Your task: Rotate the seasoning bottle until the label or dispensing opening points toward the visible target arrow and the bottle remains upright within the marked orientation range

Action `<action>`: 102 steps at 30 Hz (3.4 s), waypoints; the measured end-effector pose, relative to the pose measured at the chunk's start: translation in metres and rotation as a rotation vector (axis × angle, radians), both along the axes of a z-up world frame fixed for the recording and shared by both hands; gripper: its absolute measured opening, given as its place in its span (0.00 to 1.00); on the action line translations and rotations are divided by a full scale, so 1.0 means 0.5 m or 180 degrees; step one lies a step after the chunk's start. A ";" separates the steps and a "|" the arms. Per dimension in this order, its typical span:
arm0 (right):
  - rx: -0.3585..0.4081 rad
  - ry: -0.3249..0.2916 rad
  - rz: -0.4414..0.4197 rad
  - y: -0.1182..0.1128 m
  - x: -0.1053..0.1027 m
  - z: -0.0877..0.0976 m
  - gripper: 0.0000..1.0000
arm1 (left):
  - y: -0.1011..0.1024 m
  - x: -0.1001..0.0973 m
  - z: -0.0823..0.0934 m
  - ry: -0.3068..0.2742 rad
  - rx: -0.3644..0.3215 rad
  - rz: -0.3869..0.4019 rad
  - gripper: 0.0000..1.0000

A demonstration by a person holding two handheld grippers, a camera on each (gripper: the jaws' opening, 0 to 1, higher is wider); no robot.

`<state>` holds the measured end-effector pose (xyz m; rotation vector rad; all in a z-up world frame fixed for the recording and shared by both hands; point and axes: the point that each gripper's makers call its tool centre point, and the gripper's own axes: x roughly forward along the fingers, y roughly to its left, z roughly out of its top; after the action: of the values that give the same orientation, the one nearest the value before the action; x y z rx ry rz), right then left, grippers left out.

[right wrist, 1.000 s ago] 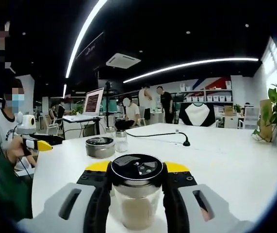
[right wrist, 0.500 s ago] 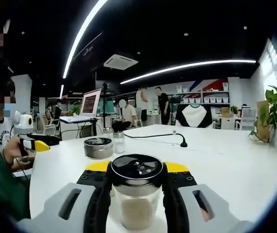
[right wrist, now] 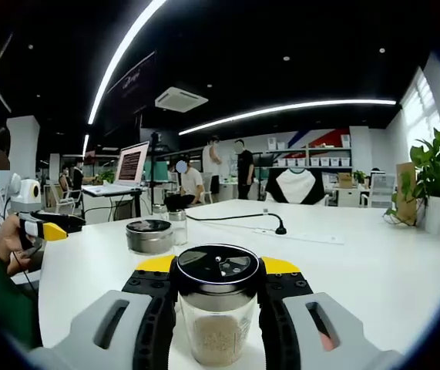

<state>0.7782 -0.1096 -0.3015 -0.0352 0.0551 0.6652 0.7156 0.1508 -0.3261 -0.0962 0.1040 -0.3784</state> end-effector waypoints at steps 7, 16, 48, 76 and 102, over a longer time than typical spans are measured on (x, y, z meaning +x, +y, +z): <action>-0.0015 0.0002 -0.0137 -0.003 0.004 0.000 0.39 | -0.004 0.002 -0.002 0.0009 0.0000 -0.0013 0.99; -0.0032 0.0014 -0.0321 -0.005 0.007 0.000 0.39 | -0.003 0.002 -0.005 0.0029 0.0002 -0.0009 0.99; -0.0083 0.0074 -0.1036 -0.018 0.018 -0.005 0.39 | 0.006 0.000 -0.007 0.0044 0.0008 0.0036 0.99; -0.0095 0.0063 -0.1668 -0.026 0.017 -0.007 0.39 | -0.002 0.000 -0.013 0.0070 0.0024 0.0003 0.98; -0.0141 -0.0010 -0.1722 -0.039 0.014 0.001 0.47 | 0.001 0.000 -0.013 0.0074 0.0017 0.0010 0.98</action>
<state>0.7852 -0.1293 -0.3010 -0.0614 0.0728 0.1231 0.7154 0.1512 -0.3328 -0.0955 0.1279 -0.3740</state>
